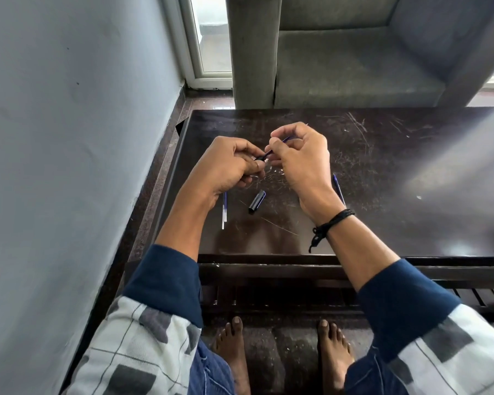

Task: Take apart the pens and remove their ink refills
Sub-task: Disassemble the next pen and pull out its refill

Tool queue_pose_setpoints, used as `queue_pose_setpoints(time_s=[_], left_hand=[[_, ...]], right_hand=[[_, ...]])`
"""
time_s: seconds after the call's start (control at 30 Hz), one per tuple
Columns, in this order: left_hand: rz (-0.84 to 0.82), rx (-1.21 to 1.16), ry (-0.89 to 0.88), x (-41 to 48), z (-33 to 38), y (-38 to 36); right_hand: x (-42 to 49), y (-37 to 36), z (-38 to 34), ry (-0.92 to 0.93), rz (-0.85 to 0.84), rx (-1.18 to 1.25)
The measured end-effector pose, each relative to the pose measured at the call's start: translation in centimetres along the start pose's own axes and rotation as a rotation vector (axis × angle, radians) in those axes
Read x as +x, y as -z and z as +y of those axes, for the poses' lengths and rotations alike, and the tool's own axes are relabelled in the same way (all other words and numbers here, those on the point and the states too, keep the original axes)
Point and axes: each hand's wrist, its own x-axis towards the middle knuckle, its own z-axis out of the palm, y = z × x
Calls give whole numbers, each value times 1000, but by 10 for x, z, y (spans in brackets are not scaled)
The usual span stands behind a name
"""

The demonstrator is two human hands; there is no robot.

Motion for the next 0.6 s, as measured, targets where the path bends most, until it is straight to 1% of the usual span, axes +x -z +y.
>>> queue_pose_setpoints(time_s=[0.37, 0.6], left_hand=[[-7, -10, -8, 3, -3, 2], [8, -16, -17, 4, -3, 2]], right_hand=[[3, -2, 3, -20, -38, -83], [1, -4, 3, 4, -76, -129]])
